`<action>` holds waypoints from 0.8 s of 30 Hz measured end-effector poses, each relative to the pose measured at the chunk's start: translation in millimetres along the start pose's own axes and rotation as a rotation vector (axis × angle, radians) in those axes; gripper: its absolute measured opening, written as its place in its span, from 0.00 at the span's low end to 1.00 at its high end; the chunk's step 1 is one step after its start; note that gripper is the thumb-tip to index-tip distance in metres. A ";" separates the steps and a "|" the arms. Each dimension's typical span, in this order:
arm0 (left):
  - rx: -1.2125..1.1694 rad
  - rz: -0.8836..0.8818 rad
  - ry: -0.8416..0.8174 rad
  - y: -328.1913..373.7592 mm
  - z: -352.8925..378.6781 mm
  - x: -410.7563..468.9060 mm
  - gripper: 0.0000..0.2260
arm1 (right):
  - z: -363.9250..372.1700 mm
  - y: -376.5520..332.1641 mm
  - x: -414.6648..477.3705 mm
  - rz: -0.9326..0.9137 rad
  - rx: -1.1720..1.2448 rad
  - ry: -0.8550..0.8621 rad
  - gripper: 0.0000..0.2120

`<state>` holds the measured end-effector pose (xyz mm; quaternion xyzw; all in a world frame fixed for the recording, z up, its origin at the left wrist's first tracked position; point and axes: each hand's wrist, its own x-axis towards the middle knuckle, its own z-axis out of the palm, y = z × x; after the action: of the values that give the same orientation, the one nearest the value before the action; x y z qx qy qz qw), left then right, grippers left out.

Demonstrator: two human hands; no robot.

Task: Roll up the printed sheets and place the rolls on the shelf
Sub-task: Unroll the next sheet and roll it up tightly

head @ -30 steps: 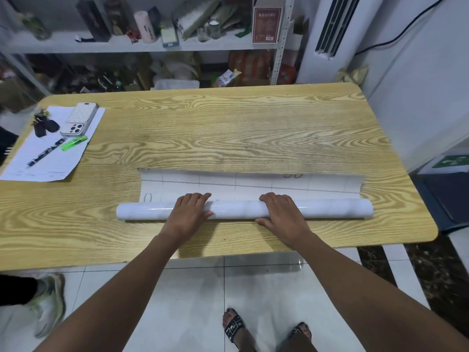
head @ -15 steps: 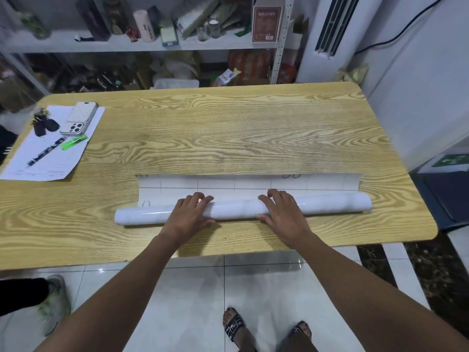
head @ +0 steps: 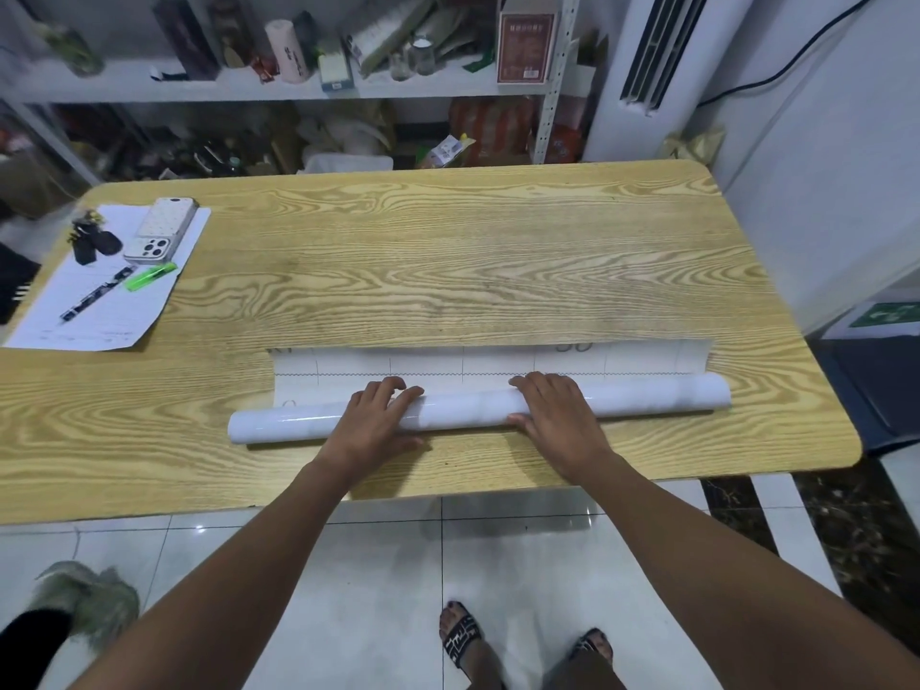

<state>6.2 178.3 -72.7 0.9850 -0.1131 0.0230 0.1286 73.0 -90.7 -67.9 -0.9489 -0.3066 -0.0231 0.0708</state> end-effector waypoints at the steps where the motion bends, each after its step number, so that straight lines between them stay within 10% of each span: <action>1: 0.001 -0.002 0.003 0.3 -0.2 -0.1 0.33 | 0.2 -0.3 -0.3 0.003 0.005 -0.005 0.20; 24: 0.049 0.005 0.080 -5.3 4.6 1.7 0.32 | 3.9 -1.2 0.1 0.022 -0.076 0.009 0.23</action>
<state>9.2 181.7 -78.3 0.9858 -0.1095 0.0651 0.1090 72.4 -89.1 -71.7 -0.9542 -0.2945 -0.0381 0.0361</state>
